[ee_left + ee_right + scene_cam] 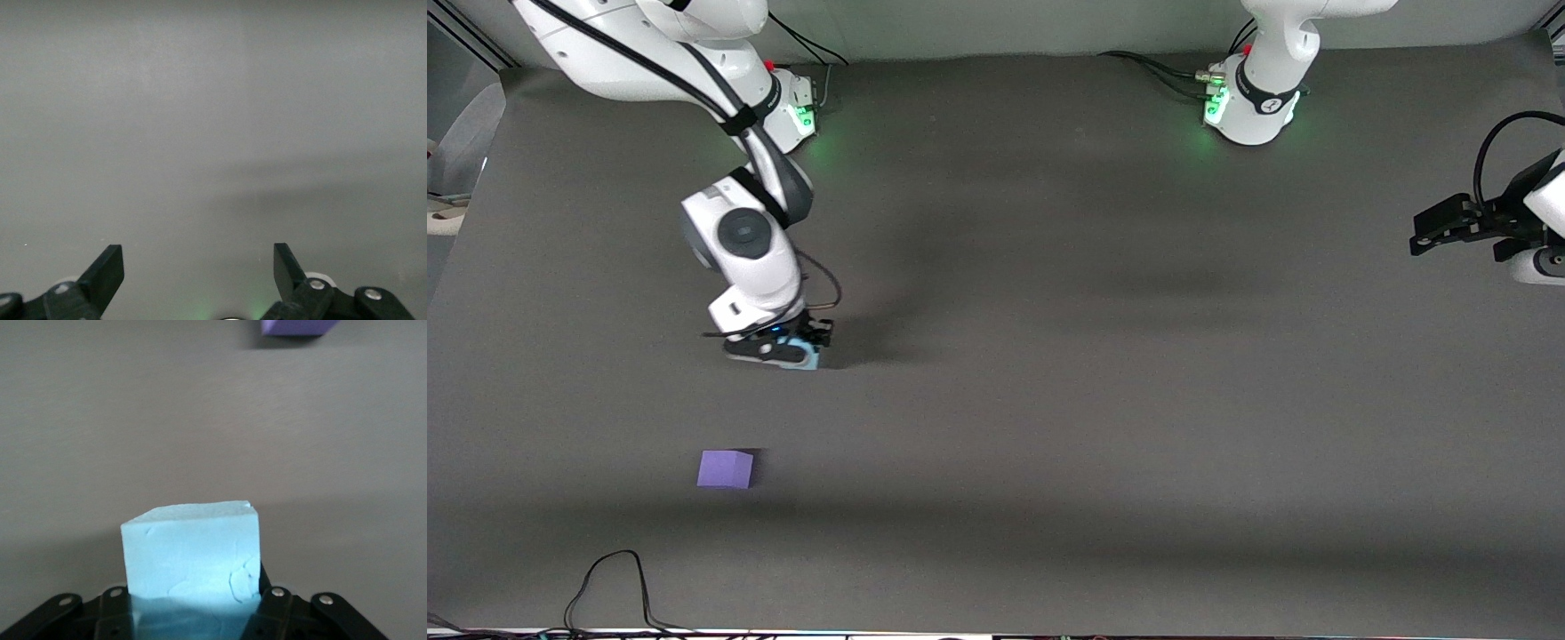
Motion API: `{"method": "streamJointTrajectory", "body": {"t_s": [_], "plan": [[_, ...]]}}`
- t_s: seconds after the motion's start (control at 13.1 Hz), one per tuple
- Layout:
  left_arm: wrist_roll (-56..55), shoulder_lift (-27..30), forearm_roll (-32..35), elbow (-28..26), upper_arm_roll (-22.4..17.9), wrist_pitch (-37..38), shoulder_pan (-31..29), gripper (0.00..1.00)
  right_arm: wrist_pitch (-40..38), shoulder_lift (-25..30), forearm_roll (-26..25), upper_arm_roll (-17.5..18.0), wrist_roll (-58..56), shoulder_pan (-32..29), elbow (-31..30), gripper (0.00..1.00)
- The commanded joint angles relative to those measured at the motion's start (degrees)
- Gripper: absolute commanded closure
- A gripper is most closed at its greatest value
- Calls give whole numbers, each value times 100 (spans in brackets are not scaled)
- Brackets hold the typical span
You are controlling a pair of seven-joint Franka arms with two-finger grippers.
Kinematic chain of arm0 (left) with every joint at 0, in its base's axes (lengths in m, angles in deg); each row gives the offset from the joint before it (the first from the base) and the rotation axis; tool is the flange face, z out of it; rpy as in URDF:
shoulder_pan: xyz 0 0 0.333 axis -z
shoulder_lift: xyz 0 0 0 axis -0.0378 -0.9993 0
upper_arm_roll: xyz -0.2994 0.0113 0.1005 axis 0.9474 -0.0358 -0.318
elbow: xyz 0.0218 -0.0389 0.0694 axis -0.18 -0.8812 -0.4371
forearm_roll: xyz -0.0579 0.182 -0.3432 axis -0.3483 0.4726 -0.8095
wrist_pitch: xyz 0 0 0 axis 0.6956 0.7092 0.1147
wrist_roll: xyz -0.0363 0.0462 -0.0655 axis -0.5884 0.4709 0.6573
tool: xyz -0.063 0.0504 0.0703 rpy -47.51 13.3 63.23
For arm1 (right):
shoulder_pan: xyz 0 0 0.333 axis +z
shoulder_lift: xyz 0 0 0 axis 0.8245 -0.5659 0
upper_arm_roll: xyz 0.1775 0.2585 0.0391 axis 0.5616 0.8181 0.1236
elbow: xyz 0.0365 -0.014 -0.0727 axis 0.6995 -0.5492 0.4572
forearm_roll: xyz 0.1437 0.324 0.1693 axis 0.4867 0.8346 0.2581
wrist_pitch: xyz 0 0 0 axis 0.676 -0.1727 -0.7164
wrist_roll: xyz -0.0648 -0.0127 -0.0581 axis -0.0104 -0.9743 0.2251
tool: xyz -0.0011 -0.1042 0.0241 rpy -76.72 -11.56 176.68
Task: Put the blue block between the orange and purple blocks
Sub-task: 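Carry the blue cube with the right gripper toward the orange cube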
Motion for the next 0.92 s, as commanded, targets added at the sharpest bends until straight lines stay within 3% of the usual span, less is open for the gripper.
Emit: {"method": "streamJointTrajectory", "body": {"t_s": [0.0, 0.15, 0.31, 0.46, 0.84], "plan": [[-113, 60, 35, 15, -71, 185, 53, 0, -90, 386, 1129, -738, -1730, 82, -174, 79], [-104, 51, 44, 15, -71, 194, 53, 0, -29, 325, 1702, -1178, -2577, 126, -191, 77], [-104, 42, 61, 24, -71, 194, 61, 0, 373, 237, 1740, -1408, -2782, 134, -445, 76], [-69, 42, 70, 15, -71, 203, 61, 0, 1015, -34, 1740, -1408, -2739, 135, -701, 73], [-51, 7, 70, 15, -71, 176, 79, 0, 1351, -325, 1740, -1417, -2738, 135, -701, 60]]}}
